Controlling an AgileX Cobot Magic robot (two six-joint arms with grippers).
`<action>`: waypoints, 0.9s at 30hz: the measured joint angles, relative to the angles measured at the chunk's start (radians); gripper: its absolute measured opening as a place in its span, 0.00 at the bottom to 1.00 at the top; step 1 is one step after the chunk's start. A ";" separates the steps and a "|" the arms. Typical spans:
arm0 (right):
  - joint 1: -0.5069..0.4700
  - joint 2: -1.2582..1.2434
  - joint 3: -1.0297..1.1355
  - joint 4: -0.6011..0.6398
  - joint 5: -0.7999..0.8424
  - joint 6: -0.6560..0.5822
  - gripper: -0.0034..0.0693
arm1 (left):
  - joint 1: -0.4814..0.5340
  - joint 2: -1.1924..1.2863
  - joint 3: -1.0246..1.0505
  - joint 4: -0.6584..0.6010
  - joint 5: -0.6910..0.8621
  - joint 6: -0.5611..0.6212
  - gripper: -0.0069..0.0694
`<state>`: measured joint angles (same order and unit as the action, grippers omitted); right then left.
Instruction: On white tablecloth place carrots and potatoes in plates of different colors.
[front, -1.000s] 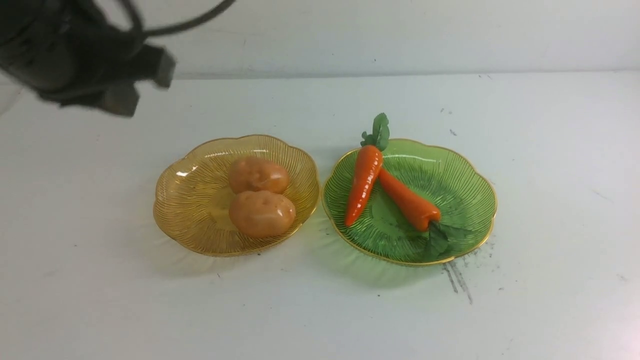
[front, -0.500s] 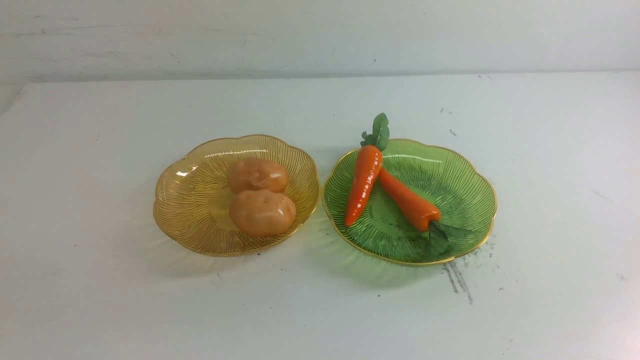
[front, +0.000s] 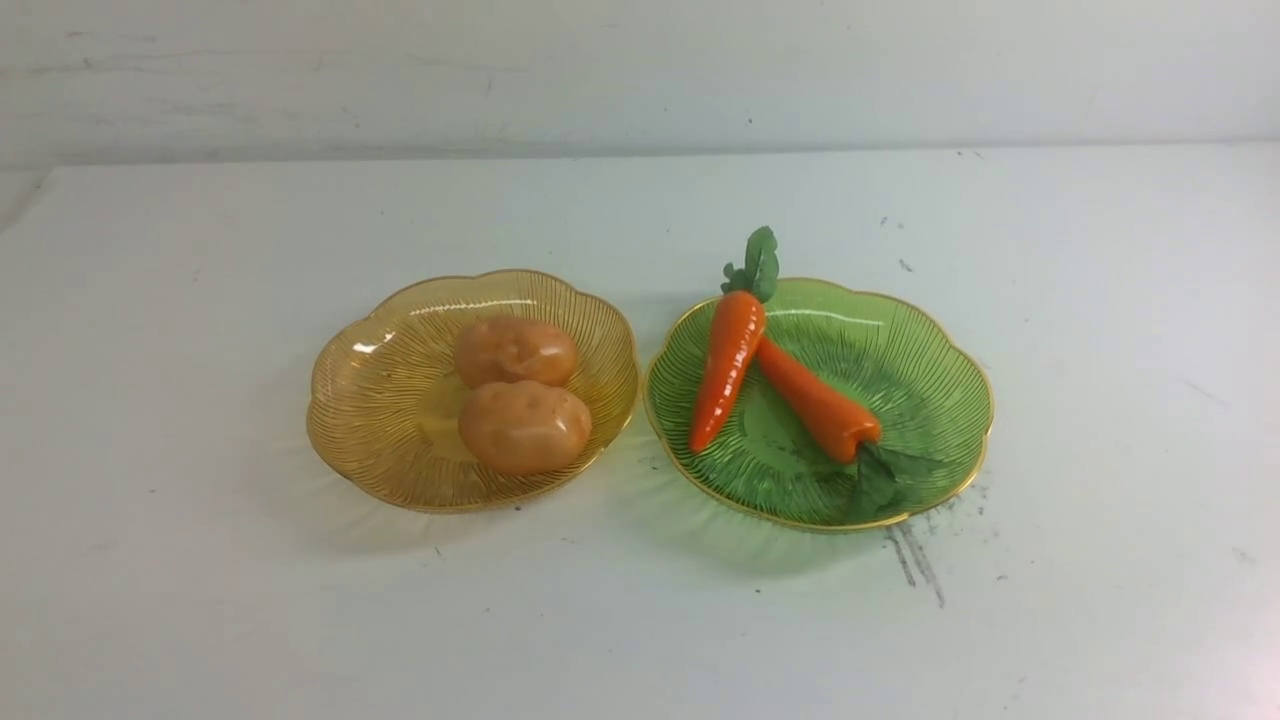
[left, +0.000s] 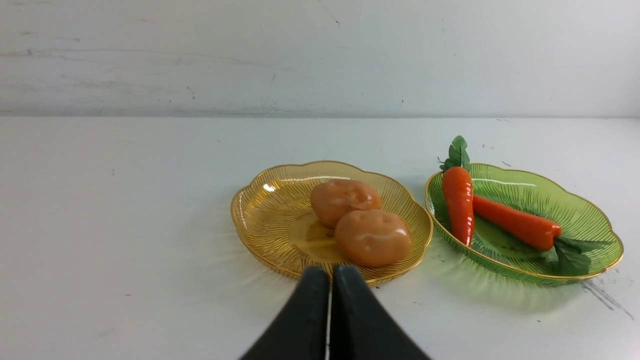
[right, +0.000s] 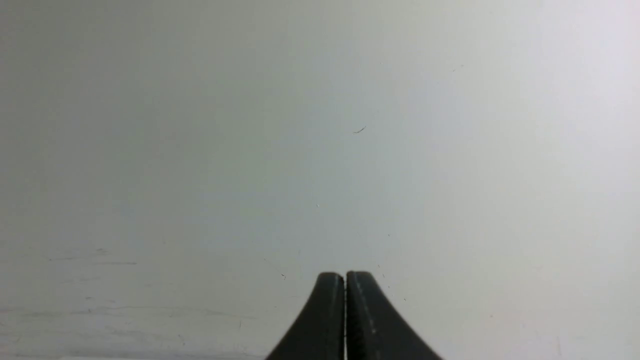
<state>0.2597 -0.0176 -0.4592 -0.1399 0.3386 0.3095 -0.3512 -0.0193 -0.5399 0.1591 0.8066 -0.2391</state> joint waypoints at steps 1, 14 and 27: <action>0.000 0.000 0.000 0.000 0.000 0.007 0.04 | 0.000 0.000 0.000 -0.004 0.000 0.000 0.09; 0.000 0.000 0.000 0.000 0.000 0.012 0.04 | 0.000 0.000 0.000 -0.024 0.006 0.000 0.09; 0.000 0.000 0.000 0.000 0.000 0.012 0.04 | 0.071 0.000 0.117 -0.038 -0.149 0.055 0.09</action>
<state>0.2597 -0.0176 -0.4592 -0.1399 0.3386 0.3211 -0.2798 -0.0193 -0.4227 0.1212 0.6574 -0.1838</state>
